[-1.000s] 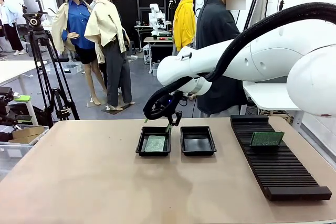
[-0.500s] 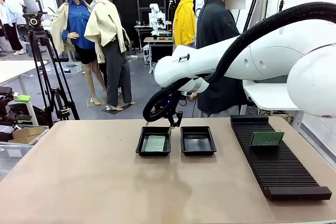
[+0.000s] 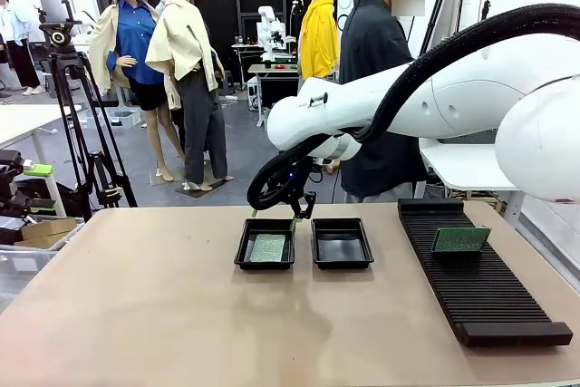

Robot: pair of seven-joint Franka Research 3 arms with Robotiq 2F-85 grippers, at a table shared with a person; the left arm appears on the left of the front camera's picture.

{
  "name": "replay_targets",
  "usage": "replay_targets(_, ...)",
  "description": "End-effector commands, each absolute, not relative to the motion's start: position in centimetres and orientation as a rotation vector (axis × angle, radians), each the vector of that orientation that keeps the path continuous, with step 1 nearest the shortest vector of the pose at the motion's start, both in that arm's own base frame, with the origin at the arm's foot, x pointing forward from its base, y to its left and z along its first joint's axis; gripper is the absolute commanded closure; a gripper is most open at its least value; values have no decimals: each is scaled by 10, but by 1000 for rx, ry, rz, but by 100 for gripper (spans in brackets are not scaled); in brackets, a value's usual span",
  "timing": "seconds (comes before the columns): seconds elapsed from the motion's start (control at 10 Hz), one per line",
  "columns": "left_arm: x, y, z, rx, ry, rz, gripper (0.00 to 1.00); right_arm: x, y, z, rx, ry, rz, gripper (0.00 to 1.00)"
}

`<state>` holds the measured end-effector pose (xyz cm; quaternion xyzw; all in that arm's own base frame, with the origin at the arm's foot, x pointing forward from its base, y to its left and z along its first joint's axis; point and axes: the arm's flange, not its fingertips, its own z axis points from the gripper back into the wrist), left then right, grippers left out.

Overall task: Inspect and transfer BCBs to ESD trays.
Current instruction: Pick up the ESD tray and place it on the left side of the table.

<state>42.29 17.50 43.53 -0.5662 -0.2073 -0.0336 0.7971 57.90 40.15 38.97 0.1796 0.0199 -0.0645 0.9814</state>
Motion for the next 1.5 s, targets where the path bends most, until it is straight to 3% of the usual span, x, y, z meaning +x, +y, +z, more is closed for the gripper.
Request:
replay_targets(0.0,422,176,439,-1227,-445,-68,0,580,400,389,378,35,-127,0)
replay_targets(1.0,422,176,439,-1227,-445,-68,0,579,402,390,361,40,-130,0)
replay_targets(1.4,422,176,439,-1227,-445,-68,0,550,315,474,411,59,-24,0)
